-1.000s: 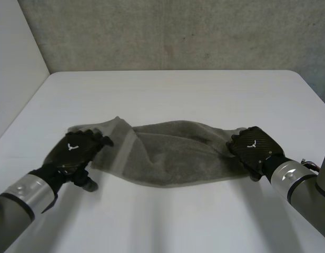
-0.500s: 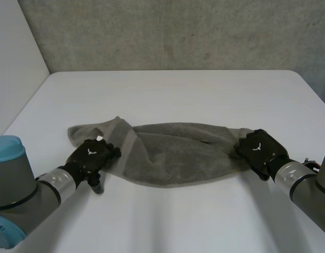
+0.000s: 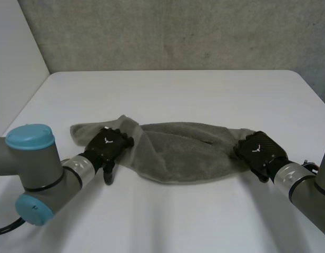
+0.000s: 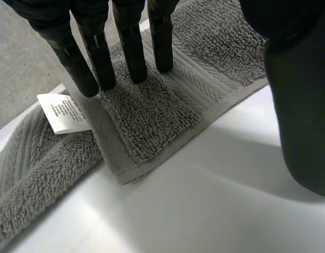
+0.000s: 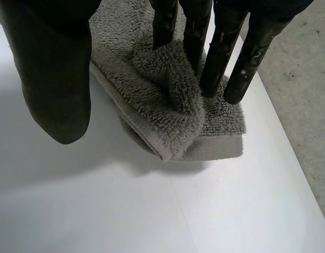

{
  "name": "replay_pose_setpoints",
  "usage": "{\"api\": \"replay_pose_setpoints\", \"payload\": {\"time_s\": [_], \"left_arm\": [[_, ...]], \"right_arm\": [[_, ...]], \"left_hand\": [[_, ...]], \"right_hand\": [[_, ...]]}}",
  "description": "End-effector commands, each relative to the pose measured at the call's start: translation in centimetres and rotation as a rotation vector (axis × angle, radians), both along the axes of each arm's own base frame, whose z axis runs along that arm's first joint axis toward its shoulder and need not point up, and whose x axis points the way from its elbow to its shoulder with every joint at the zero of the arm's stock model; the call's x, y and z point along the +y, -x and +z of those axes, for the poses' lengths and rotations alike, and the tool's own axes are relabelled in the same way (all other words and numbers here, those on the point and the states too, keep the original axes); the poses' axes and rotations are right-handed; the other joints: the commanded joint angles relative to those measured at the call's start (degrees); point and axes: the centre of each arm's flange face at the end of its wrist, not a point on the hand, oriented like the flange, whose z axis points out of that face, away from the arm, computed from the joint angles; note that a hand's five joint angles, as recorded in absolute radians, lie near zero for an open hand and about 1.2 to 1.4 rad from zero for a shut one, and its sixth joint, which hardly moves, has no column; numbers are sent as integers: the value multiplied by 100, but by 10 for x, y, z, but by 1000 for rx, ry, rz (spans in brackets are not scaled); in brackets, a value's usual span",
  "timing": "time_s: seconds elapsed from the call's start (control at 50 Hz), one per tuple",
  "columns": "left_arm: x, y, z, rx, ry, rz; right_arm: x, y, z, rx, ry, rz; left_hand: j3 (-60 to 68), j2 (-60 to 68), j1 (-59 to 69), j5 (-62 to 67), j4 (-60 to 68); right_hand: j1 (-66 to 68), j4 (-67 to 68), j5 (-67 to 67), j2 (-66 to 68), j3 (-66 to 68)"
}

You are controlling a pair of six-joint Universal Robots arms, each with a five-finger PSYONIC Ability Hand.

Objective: Fold the towel.

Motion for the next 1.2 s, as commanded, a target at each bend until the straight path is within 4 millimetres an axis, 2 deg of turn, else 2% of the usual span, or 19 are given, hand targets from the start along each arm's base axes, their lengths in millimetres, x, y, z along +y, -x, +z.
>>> {"api": "replay_pose_setpoints", "payload": {"time_s": [0.02,0.3,0.56,0.88,1.04,1.14,1.18,1.2], "left_arm": [[-7,10,2,0,18,-8],[-13,36,6,11,67,-37],[-19,58,1,20,101,-64],[-38,73,10,67,153,-39],[-44,76,1,66,150,-36],[-46,75,1,65,154,-22],[-46,74,7,68,164,-18],[-46,74,7,68,164,-18]], "right_arm": [[1,0,-4,5,-12,2],[0,0,-10,15,-28,5],[0,0,-17,21,-48,5],[-2,0,-18,23,-49,0],[-7,4,-16,23,-43,-19],[-8,4,-15,20,-38,-19],[-8,4,-15,16,-39,-22],[-9,5,-14,9,-38,-27]], "left_hand": [[-107,-135,-122,-1049,-150],[-40,-68,-54,-982,-83],[44,16,30,-897,1],[1474,1446,1460,532,1431],[1743,1715,1729,802,1700],[2752,2724,2738,1811,2710],[4024,3996,4010,3082,3981],[4031,4003,4016,3089,3988]], "right_hand": [[-55,-15,-73,5,-20],[-55,-15,-73,5,-20],[-72,-31,-90,-12,-37],[-55,-15,-73,4,-20],[-55,-15,-73,5,-20],[-55,-15,-73,5,-20],[-55,-15,-73,5,-20],[-55,-15,-73,5,-20]]}}
